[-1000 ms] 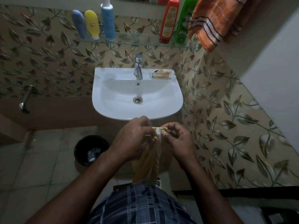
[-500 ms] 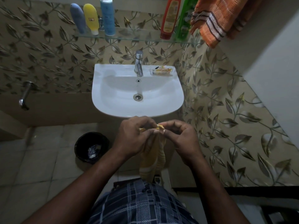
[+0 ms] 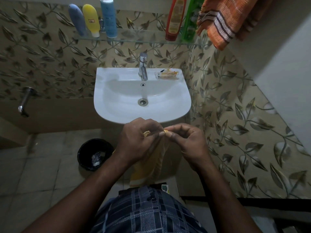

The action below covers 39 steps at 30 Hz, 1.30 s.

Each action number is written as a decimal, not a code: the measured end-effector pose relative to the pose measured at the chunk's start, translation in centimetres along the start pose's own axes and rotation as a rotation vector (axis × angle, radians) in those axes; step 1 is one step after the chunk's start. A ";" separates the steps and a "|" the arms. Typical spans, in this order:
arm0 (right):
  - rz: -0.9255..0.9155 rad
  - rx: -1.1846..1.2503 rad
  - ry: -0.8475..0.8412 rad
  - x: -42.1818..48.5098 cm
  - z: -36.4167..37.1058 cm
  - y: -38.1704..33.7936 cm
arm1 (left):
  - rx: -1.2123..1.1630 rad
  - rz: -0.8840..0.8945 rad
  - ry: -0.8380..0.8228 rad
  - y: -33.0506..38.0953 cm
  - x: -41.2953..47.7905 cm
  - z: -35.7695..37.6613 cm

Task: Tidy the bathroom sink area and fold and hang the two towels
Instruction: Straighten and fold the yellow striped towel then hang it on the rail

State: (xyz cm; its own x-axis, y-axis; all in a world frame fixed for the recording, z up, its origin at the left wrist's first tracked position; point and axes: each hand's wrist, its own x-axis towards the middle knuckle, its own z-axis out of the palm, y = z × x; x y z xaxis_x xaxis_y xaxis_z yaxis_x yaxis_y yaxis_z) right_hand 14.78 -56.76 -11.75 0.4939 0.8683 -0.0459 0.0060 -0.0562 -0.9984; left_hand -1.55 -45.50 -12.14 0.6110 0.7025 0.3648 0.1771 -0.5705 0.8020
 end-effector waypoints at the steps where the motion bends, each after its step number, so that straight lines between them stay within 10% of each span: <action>1: -0.009 -0.008 -0.007 0.1 0.0 0.0 | 0.022 0.009 0.010 0.0 0.1 0.0; 27: -0.183 -0.245 0.139 1.1 1.6 -0.7 | 0.077 0.030 0.155 1.6 1.2 -1.0; 39: 0.022 -0.040 0.223 0.4 2.3 -1.1 | 0.269 0.196 0.035 2.1 0.9 -1.3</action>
State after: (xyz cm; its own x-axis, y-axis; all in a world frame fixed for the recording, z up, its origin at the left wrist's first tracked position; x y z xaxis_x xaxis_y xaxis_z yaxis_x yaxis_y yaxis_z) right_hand 13.01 -55.23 -10.77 0.6744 0.7363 -0.0552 0.0250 -0.0976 -0.9949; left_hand -1.67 -45.50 -9.55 0.6275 0.5799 0.5195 0.2588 -0.7847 0.5633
